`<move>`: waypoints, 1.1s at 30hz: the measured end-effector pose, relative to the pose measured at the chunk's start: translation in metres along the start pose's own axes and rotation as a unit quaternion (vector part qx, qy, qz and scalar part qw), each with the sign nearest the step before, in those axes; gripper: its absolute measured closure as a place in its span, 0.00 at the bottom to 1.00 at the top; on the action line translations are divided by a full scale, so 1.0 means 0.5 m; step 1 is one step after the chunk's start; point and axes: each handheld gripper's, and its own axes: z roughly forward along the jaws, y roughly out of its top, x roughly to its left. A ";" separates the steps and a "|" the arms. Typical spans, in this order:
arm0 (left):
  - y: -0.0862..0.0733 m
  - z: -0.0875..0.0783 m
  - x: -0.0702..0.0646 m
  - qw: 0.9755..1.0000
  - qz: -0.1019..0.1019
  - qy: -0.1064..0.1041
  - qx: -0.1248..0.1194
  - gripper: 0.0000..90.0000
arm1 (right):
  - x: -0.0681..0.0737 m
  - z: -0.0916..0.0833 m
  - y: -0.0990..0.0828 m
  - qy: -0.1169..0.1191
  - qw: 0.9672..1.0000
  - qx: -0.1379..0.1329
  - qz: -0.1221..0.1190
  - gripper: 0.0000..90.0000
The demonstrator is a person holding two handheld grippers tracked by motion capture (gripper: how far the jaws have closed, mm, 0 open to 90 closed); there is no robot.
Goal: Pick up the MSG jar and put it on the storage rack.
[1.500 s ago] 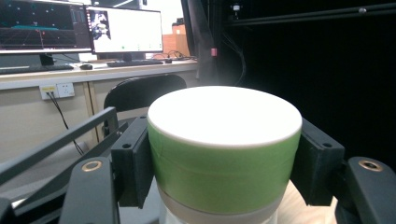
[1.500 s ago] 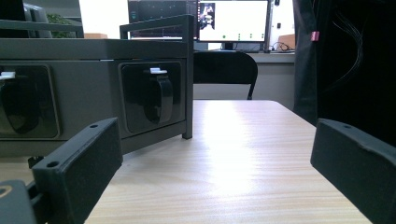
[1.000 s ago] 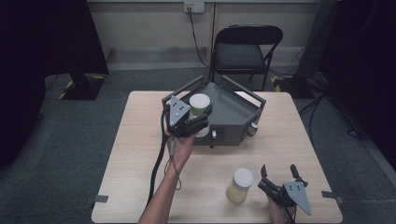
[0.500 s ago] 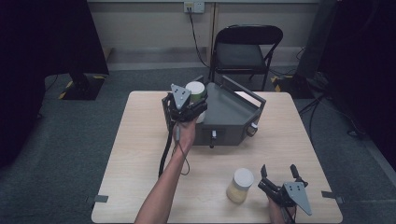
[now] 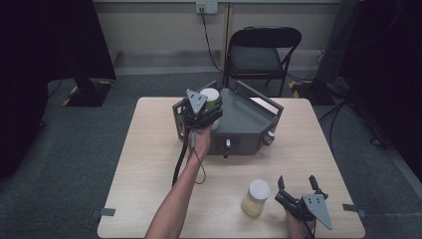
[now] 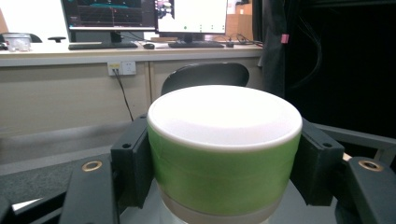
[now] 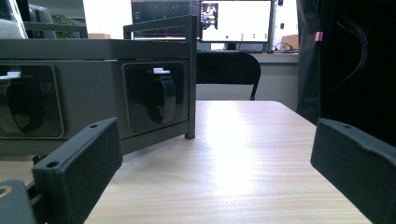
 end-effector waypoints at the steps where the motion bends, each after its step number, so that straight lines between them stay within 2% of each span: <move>1: 0.005 0.005 0.000 1.000 0.016 -0.005 0.011 0.37 | 0.000 0.000 0.000 0.000 1.000 0.000 0.000 0.01; 4: 0.005 0.005 -0.005 1.000 0.012 0.003 0.010 0.37 | 0.000 0.000 0.000 0.000 1.000 0.000 0.000 0.01; 7: 0.005 0.005 -0.002 1.000 0.016 0.001 0.011 0.37 | 0.000 0.000 0.000 0.000 1.000 0.000 0.000 0.01; 11: 0.005 0.004 0.000 1.000 0.005 0.004 0.012 0.37 | 0.000 0.000 0.000 0.000 1.000 0.001 0.000 0.01; 17: -0.002 0.003 -0.017 1.000 0.005 0.017 0.007 0.37 | 0.000 0.000 0.000 0.000 1.000 0.001 0.000 0.01; 26: -0.011 0.003 -0.011 1.000 -0.005 0.016 -0.002 0.37 | 0.000 0.000 0.000 0.000 1.000 0.000 0.000 0.01; 33: -0.013 0.003 -0.009 1.000 -0.001 0.013 -0.003 0.37 | 0.000 0.000 0.000 0.000 1.000 0.000 0.000 0.01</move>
